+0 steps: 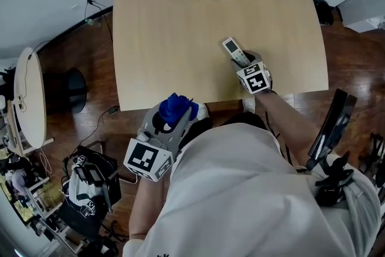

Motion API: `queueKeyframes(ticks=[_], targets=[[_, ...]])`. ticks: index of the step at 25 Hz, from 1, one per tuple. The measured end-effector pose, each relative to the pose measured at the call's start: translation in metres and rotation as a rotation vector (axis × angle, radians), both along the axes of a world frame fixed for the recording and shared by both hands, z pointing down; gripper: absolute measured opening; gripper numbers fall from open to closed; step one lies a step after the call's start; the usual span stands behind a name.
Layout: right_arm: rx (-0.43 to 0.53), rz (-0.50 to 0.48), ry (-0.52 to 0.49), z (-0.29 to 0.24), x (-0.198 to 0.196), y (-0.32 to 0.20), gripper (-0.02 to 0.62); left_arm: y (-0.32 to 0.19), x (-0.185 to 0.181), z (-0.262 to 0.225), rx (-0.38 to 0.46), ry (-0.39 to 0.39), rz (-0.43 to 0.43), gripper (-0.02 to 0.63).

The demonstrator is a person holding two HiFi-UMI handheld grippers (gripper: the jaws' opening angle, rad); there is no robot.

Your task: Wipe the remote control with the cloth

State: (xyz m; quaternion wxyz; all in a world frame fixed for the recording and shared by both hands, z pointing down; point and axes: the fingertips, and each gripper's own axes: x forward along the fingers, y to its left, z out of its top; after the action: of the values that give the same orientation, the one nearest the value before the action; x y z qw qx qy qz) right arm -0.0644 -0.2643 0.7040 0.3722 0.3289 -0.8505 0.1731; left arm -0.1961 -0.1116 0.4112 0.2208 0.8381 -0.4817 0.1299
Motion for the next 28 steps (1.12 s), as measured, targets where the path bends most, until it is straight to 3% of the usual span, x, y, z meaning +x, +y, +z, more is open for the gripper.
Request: queueKeyframes(ticks=[6, 10, 14, 18, 23, 28], targets=[[-0.022, -0.116, 0.025, -0.015, 0.011, 0.006, 0.219, -0.013, -0.001, -0.013, 0.052, -0.012, -0.001, 0.144], [0.004, -0.274, 0.022, -0.063, 0.016, 0.015, 0.219, -0.03, 0.006, -0.027, 0.107, -0.009, 0.01, 0.144], [0.071, -0.455, 0.016, -0.14, 0.011, 0.031, 0.219, -0.054, 0.049, -0.049, 0.165, 0.01, 0.093, 0.144], [0.152, -0.583, -0.009, -0.196, -0.004, 0.042, 0.219, -0.077, 0.11, -0.051, 0.233, 0.023, 0.251, 0.144], [0.178, -0.621, -0.103, -0.23, -0.021, 0.062, 0.219, -0.097, 0.16, -0.036, 0.256, 0.001, 0.368, 0.143], [0.178, -0.594, -0.169, -0.244, -0.025, 0.068, 0.219, -0.096, 0.178, -0.025, 0.246, -0.007, 0.419, 0.143]])
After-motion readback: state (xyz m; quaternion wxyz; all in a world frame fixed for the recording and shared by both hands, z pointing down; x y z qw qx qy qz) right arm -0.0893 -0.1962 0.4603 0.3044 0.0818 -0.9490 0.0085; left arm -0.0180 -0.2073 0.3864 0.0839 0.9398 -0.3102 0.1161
